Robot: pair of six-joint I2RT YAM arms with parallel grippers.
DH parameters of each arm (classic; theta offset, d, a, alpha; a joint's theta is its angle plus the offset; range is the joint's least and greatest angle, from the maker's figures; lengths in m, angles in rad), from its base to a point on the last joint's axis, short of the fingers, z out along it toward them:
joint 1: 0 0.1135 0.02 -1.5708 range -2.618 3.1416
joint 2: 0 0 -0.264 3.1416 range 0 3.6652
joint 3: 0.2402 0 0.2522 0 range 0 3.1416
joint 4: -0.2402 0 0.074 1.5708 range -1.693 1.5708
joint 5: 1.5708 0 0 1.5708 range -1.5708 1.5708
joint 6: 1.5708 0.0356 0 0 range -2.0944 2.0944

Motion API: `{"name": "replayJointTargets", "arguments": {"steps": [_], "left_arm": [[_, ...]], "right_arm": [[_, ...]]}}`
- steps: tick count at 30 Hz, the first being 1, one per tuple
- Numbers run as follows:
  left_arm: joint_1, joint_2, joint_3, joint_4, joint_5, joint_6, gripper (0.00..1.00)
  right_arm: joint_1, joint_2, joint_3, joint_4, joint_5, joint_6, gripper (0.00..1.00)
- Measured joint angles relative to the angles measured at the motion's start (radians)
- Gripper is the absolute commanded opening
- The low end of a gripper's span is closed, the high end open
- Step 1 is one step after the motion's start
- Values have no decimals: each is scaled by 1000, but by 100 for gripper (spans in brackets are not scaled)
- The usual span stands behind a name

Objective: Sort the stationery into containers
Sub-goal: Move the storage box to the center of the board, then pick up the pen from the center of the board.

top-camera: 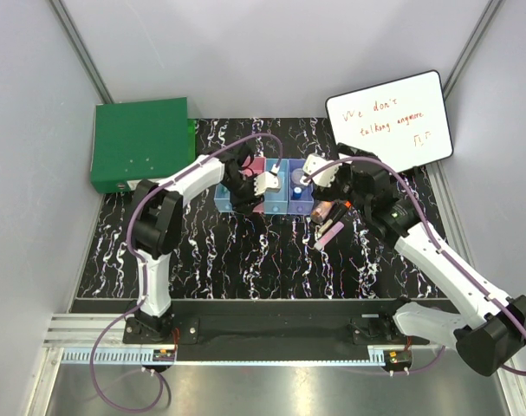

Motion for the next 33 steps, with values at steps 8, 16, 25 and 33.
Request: {"name": "replayJointTargets", "arguments": {"steps": [8, 16, 25, 33], "left_arm": [[1, -100, -3, -20, 0, -41, 55], [6, -192, -3, -21, 0, -83, 55], [20, -449, -100, 8, -17, -165, 56], [21, -605, -198, 24, -64, -203, 56]], "right_arm": [[0, -1, -110, -75, -88, 29, 100], [-38, 57, -159, -101, -164, 48, 100], [-105, 119, -225, -197, -294, -59, 99], [-105, 262, -216, -248, -350, -199, 94]]}}
